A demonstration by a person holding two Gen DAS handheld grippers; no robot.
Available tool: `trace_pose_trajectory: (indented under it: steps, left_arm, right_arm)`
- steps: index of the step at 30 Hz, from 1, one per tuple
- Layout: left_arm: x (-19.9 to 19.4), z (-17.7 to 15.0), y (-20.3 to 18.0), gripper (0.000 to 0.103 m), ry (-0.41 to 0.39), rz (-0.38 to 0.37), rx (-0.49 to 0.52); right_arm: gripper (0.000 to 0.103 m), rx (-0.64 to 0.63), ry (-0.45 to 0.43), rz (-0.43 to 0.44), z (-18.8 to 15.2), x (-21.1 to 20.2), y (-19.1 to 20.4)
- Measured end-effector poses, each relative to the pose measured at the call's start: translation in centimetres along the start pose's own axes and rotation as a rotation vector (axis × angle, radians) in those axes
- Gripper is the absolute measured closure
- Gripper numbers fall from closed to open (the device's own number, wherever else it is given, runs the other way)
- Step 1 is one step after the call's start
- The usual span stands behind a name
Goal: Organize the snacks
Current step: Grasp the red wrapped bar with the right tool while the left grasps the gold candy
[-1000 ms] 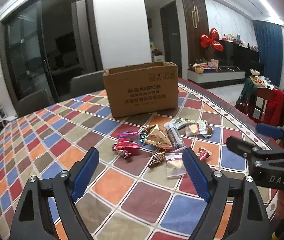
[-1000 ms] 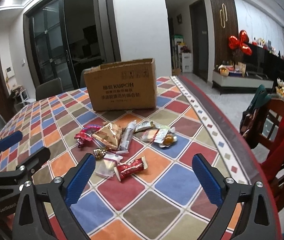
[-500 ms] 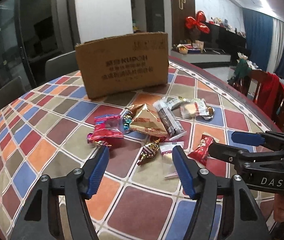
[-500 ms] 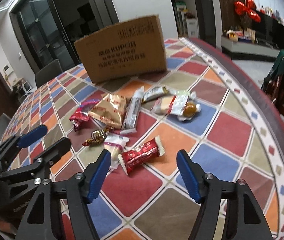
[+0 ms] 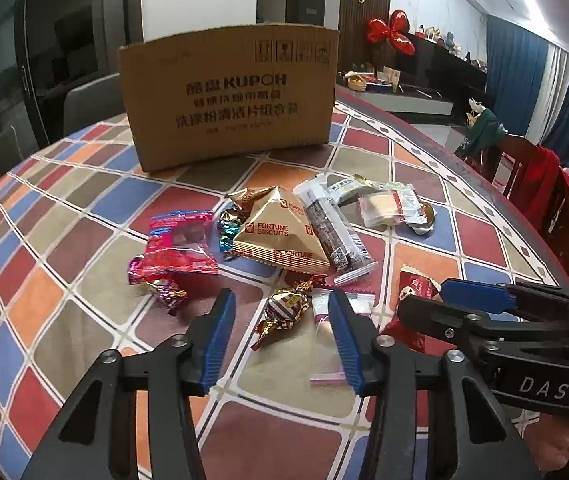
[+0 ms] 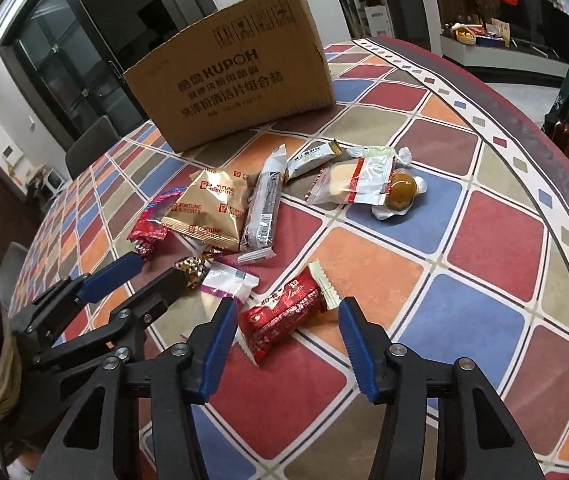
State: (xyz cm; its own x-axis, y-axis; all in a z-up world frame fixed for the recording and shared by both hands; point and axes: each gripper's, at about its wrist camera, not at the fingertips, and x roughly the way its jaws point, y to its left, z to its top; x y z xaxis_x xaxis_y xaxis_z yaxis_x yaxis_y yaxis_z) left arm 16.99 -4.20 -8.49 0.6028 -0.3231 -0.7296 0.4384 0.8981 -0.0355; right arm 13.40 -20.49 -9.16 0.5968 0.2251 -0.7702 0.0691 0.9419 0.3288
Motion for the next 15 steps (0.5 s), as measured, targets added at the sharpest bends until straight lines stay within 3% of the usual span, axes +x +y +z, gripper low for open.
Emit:
trace_pose_trajectory:
  steps: [8, 13, 15]
  left_arm:
    - [1.8, 0.1, 0.4, 0.062, 0.045, -0.024, -0.028]
    - [2.2, 0.2, 0.1, 0.077, 0.054, -0.038, -0.026]
    - [2.2, 0.3, 0.0, 0.077, 0.056, -0.037, -0.03]
  right_arm:
    - [0.057, -0.042, 0.015, -0.019, 0.5, 1.2, 0.5]
    - [0.063, -0.089, 0.017, -0.035, 0.5, 1.4, 0.9]
    - [0.066, -0.102, 0.021, -0.026, 0.5, 1.4, 1.0]
